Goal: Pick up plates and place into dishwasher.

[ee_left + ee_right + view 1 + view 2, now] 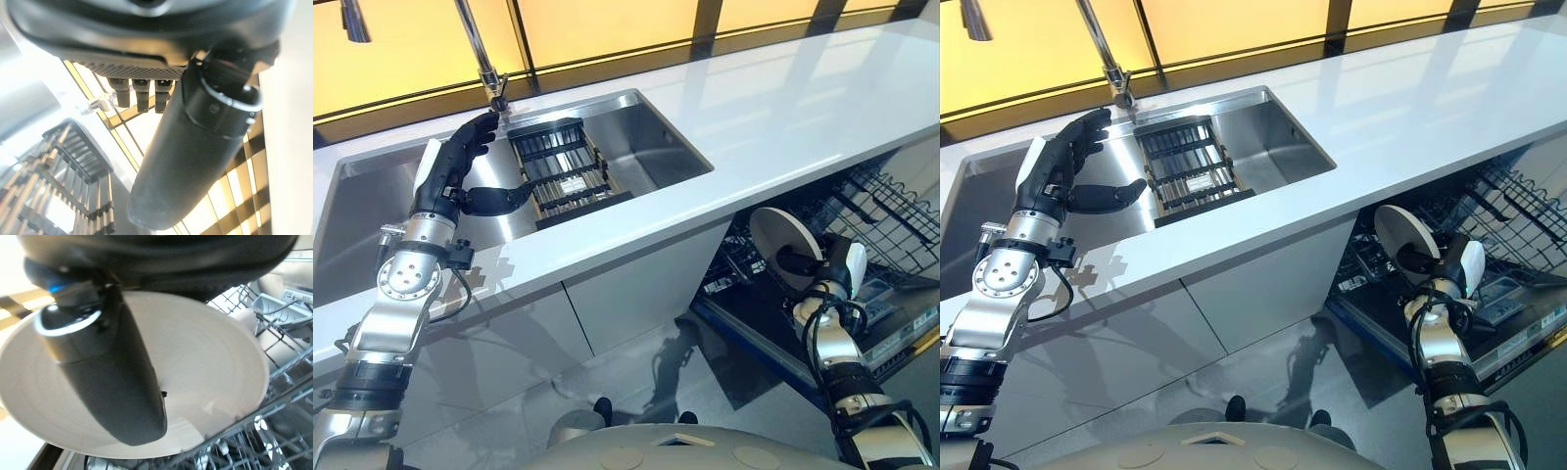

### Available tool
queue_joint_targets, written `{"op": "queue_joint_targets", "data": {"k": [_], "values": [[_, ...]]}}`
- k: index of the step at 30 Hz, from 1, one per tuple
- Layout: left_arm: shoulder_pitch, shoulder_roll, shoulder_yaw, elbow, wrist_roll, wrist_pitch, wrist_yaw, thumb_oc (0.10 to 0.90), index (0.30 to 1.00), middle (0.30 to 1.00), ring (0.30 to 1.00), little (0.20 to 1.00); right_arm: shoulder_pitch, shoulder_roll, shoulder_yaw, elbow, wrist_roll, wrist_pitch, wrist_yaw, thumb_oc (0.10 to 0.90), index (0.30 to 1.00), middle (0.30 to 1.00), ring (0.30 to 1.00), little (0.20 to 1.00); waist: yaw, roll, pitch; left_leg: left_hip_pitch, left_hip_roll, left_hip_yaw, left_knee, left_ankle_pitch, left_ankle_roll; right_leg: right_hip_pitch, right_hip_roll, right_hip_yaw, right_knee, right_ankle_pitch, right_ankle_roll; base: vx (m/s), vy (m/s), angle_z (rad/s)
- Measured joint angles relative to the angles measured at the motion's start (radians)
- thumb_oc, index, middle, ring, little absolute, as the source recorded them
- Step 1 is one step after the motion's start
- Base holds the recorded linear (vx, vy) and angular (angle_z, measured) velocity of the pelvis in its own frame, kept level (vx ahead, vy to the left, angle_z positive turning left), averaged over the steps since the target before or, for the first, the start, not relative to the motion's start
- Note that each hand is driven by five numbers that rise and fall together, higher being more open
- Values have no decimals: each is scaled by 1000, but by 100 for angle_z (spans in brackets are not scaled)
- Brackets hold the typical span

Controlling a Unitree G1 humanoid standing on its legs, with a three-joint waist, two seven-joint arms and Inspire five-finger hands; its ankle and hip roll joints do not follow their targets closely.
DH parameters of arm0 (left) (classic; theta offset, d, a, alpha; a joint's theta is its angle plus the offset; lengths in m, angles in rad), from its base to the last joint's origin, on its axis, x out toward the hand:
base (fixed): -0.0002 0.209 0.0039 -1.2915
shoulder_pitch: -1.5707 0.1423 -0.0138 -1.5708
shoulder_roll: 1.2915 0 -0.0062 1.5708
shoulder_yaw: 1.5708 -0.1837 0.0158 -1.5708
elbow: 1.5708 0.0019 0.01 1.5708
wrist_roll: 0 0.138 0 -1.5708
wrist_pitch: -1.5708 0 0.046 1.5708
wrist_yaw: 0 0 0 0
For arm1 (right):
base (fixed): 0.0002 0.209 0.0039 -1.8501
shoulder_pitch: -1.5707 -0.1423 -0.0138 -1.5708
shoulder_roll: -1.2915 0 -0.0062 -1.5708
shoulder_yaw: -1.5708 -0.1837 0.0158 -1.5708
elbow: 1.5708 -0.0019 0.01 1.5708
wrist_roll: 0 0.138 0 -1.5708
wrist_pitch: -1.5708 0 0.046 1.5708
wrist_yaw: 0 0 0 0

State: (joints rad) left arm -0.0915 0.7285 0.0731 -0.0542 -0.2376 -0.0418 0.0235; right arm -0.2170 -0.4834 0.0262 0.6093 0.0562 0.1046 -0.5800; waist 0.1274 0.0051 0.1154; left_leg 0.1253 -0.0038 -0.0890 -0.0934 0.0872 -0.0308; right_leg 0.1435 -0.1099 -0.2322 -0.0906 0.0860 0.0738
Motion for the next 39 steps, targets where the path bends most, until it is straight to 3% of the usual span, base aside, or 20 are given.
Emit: {"op": "queue_joint_targets", "data": {"k": [6,8,11,17,23,30,39], "values": [[-6,48,0,-1,-17,38,-29,800,900,900,900,900,-63,-75,0,238,26,152,169,100,300,300,300,200,34,-8,-5,-5,1,-2,0,3,-1,5,-1,-20,0,-4,-2,33,-1,12],[-10,53,-1,-1,-19,54,-32,800,900,900,900,900,-77,-91,1,248,26,172,194,800,900,900,900,900,33,-8,-5,-6,0,-11,3,14,7,6,-1,-27,0,-4,-4,11,7,16],[-32,53,-40,-1,-19,67,-32,800,900,900,900,900,-88,-96,6,257,45,216,219,800,900,900,900,900,34,-11,-5,-3,0,-18,5,17,6,15,1,-27,0,-6,-2,6,10,10],[-36,52,-67,-1,-18,67,-34,800,900,900,900,900,-73,-63,28,207,84,225,228,800,900,900,900,900,11,-11,-5,1,5,4,0,10,-6,21,3,-23,0,-14,0,-5,5,-1],[-36,44,-68,-1,-17,65,-33,800,900,900,900,900,2,-60,28,56,89,232,212,800,900,900,900,900,0,-10,-5,6,5,30,0,11,-4,17,3,6,-3,-13,0,-8,4,-5],[-36,8,-68,-1,-8,59,-30,800,900,900,900,900,71,-39,25,-208,85,220,177,800,900,900,900,900,-47,-10,-5,13,5,63,0,10,6,7,4,39,0,-9,-5,-28,-9,-14],[-17,-14,-64,-1,3,57,-28,800,900,900,900,900,133,-39,-48,-424,18,111,76,800,900,900,900,900,-80,-10,-4,36,18,120,0,-10,1,-1,18,105,0,-9,-5,-35,-16,-19]]}}
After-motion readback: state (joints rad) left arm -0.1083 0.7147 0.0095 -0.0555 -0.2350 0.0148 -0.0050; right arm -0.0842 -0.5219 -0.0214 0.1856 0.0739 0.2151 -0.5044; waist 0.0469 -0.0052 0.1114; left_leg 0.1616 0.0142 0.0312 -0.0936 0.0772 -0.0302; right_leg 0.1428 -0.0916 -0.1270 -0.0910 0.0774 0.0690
